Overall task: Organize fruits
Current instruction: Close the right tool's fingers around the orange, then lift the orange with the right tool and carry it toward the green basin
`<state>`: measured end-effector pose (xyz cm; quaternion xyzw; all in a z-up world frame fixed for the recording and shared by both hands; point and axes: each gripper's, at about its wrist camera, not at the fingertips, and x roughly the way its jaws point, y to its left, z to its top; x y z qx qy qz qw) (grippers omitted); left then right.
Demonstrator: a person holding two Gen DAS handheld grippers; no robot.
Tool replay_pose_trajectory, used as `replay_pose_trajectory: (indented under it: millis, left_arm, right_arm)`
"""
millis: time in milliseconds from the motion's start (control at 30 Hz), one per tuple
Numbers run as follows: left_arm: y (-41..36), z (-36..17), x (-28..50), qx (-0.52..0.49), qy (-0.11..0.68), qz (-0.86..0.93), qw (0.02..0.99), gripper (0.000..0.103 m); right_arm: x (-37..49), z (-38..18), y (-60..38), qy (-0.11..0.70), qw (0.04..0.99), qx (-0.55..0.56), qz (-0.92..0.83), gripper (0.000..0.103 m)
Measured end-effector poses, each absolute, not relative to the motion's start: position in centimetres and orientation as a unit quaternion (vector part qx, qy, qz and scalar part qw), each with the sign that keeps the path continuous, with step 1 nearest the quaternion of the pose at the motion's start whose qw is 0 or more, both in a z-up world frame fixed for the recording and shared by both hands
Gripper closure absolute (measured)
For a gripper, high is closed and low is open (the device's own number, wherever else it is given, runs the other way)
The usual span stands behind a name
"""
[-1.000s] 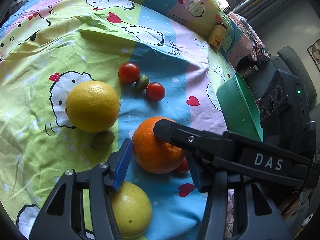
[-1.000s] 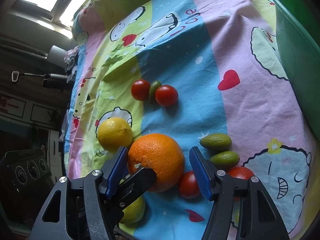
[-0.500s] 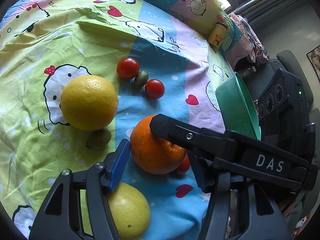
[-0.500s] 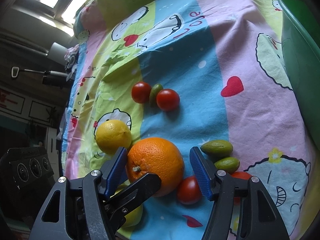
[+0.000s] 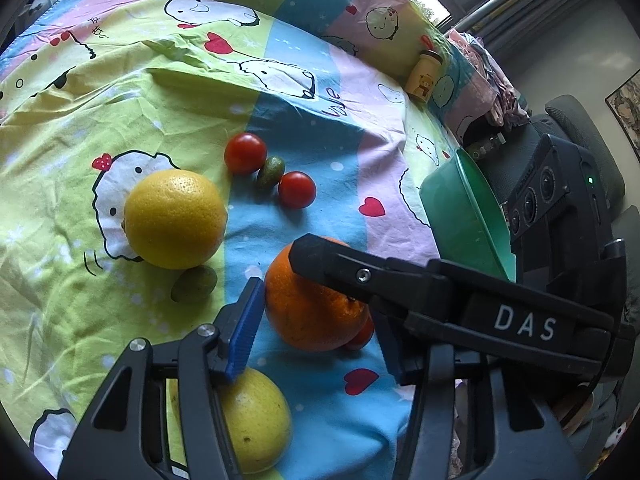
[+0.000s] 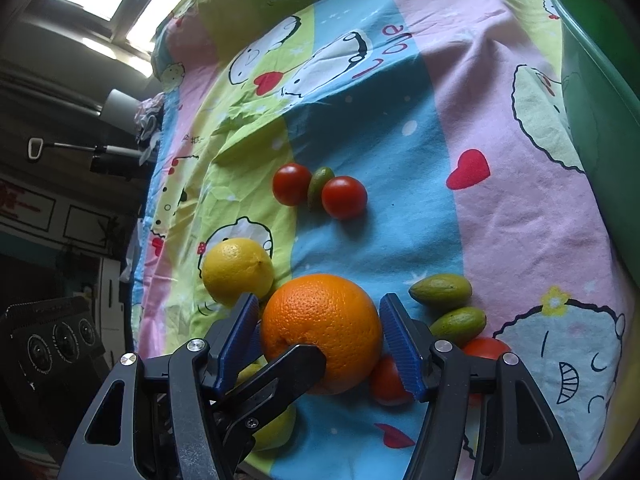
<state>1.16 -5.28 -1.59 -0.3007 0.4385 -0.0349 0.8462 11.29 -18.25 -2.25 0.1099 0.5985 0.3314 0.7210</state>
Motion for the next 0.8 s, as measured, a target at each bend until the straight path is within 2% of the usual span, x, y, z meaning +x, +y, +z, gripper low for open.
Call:
replay_pose_trajectory:
  millis: [800]
  left_arm:
    - [-6.3, 1.4, 0.4, -0.289, 0.36, -0.036, 0.886, 0.051]
  right_arm:
    - [10.7, 1.8, -19.3, 0.531, 0.761, 0.114, 0.354, 0.037]
